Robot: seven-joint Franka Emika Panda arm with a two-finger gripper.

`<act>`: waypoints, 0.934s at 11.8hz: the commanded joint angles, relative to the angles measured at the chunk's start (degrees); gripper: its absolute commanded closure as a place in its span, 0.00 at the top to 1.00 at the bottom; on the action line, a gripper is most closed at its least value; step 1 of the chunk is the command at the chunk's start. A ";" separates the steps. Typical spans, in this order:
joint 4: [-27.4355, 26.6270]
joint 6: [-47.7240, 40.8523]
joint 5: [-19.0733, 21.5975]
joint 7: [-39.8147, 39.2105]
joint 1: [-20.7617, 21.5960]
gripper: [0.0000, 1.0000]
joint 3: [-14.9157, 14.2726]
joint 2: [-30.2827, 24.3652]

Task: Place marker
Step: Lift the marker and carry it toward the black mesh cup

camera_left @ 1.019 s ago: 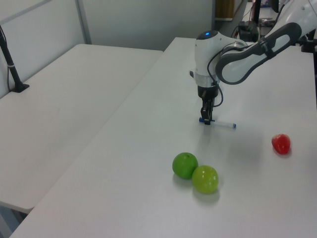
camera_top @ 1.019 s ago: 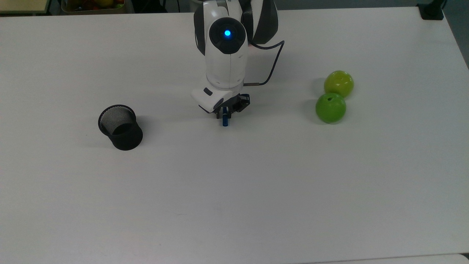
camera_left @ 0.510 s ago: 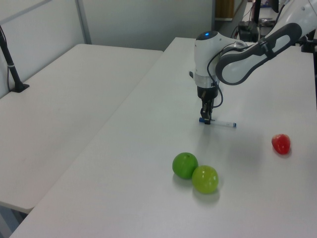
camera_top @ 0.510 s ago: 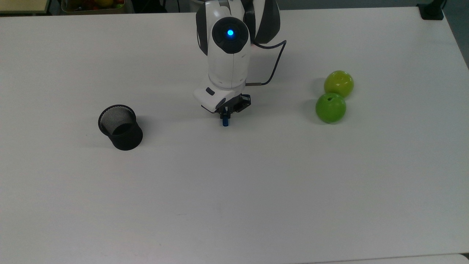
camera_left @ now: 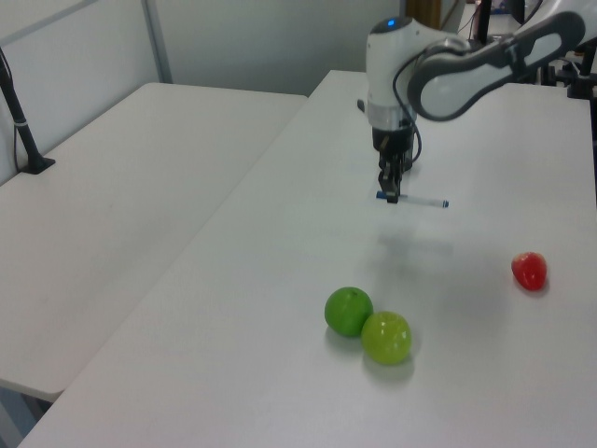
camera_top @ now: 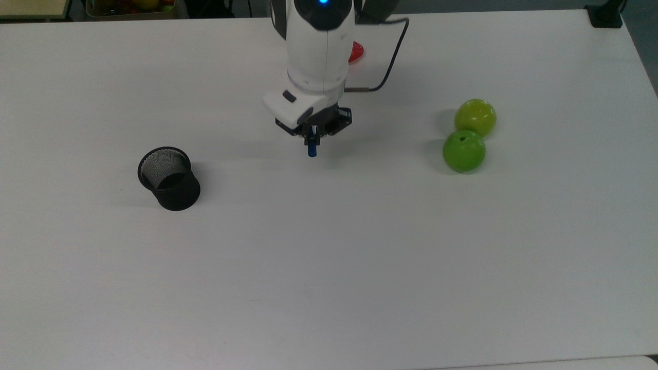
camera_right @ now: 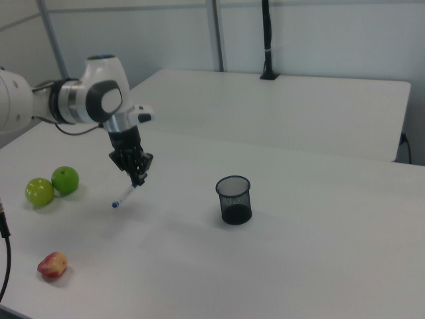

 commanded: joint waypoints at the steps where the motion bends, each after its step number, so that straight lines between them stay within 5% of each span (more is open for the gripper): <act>1: 6.35 -10.59 -0.41 1.03 -0.40 0.09 -0.84 -3.54; 4: 12.78 -18.42 -0.15 0.77 -1.64 0.09 -0.93 -4.69; 11: 13.67 -19.86 -0.41 0.33 -4.18 0.10 -1.46 -5.13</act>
